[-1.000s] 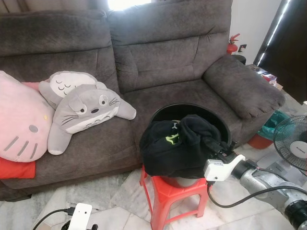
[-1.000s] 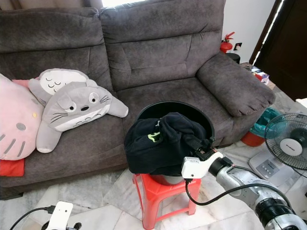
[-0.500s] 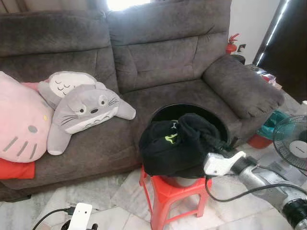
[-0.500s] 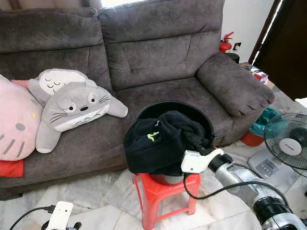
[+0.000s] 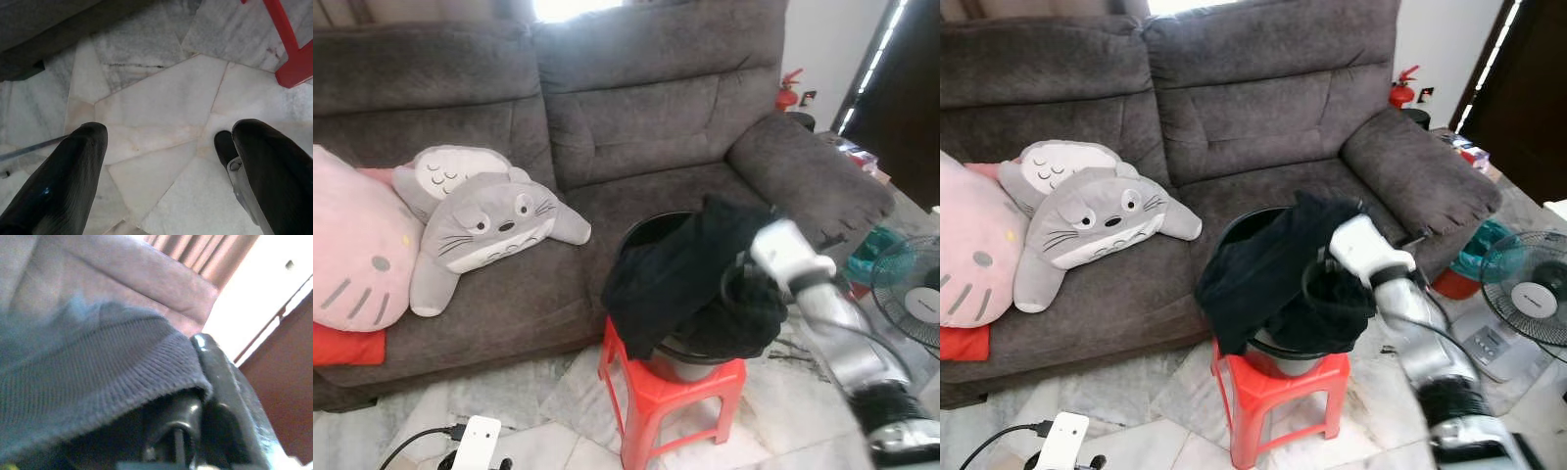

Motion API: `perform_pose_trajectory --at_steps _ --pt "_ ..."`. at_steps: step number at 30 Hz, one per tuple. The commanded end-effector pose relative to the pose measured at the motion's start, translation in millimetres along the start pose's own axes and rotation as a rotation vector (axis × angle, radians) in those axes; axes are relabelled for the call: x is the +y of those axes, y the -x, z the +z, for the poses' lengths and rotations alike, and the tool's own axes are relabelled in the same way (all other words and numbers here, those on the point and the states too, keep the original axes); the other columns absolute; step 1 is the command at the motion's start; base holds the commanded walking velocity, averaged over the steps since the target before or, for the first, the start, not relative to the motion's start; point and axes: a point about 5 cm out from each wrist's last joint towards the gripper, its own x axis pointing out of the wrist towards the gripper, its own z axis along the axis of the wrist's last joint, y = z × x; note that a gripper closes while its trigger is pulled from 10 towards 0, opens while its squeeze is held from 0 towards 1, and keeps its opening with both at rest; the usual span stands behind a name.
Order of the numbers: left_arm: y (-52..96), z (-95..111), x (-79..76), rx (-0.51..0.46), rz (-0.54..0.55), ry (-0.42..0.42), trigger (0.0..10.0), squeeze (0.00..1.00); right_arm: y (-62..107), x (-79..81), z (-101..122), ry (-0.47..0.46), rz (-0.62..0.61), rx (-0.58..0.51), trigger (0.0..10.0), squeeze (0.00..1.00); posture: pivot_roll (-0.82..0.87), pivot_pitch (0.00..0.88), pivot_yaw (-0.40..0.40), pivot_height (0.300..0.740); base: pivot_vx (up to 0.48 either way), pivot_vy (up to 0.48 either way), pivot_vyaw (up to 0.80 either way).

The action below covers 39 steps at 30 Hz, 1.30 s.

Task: Hang hanger

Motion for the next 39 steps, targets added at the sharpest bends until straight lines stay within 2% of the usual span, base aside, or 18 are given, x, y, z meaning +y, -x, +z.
perform_pose_trajectory --at_steps 1,2,3,4,8,10,11,12,16,20,28,34,39 --pt "1.0 -4 0.5 0.014 0.001 -0.01 10.0 0.0 -9.3 -9.6 22 -0.211 -0.067 -0.01 0.0 0.0 -0.13 0.0 0.015 0.74 0.0 0.0 0.0" --pt "1.0 -4 0.6 0.015 0.002 -0.01 10.0 0.0 -9.9 -8.3 26 -0.223 -0.063 -0.024 2.0 0.0 -0.13 0.0 0.015 0.74 0.0 0.0 0.0" --pt "1.2 -5 1.2 0.017 0.002 -0.012 10.0 0.0 -9.7 -4.7 34 -0.245 -0.057 -0.038 7.2 0.0 -0.13 0.0 0.015 0.74 0.0 0.0 0.0" --pt "1.2 -5 1.3 0.018 0.002 -0.012 10.0 0.0 -9.4 -2.9 38 -0.268 -0.059 -0.047 10.0 0.0 -0.13 0.0 0.015 0.74 0.0 0.0 0.0" --pt "1.7 -7 2.6 0.023 0.0 -0.018 10.0 0.0 -4.0 1.9 54 -0.328 -0.095 -0.075 10.0 0.0 -0.12 0.0 0.015 0.74 0.0 0.0 0.0" --pt "2.1 -9 3.6 0.027 -0.006 -0.032 10.0 0.0 5.0 14.4 63 -0.371 -0.085 -0.073 10.0 0.0 -0.12 0.0 0.02 0.74 0.0 0.0 0.0" --pt "2.1 -9 3.6 0.027 -0.006 -0.032 10.0 0.0 5.0 14.4 63 -0.371 -0.085 -0.073 10.0 0.0 -0.12 0.0 0.02 0.74 0.0 0.0 0.0" --pt "2.3 -9 3.7 0.029 -0.011 -0.039 10.0 0.0 10.9 25.2 68 -0.377 -0.054 -0.076 10.0 0.0 -0.12 0.0 0.02 0.74 0.0 0.0 0.0" --pt "2.8 -10 3.8 0.025 -0.017 -0.044 10.0 0.0 26.7 43.8 76 -0.374 -0.019 -0.067 10.0 0.0 -0.11 0.0 0.017 0.74 0.0 0.0 0.0" --pt "3.3 -11 4.0 0.021 -0.02 -0.041 10.0 0.0 30.6 41.4 79 -0.35 -0.038 -0.068 10.0 0.0 -0.11 0.0 0.019 0.74 0.0 0.0 0.0" --pt "3.8 -14 2.9 0.039 -0.039 -0.067 10.0 0.0 24.9 22.5 99 -0.266 -0.11 -0.161 10.0 0.0 -0.1 0.0 0.016 0.74 0.0 0.0 0.0" --pt "4.3 -16 1.3 0.045 -0.045 -0.067 10.0 0.0 25.4 26.7 99 -0.297 -0.109 -0.152 10.0 0.0 -0.1 0.0 0.015 0.74 0.0 0.0 0.0" --pt "4.7 -17 0.7 0.049 -0.045 -0.057 10.0 0.0 27.7 26.3 95 -0.277 -0.116 -0.143 10.0 0.0 -0.1 0.0 0.016 0.74 -0.096 0.0 0.0"
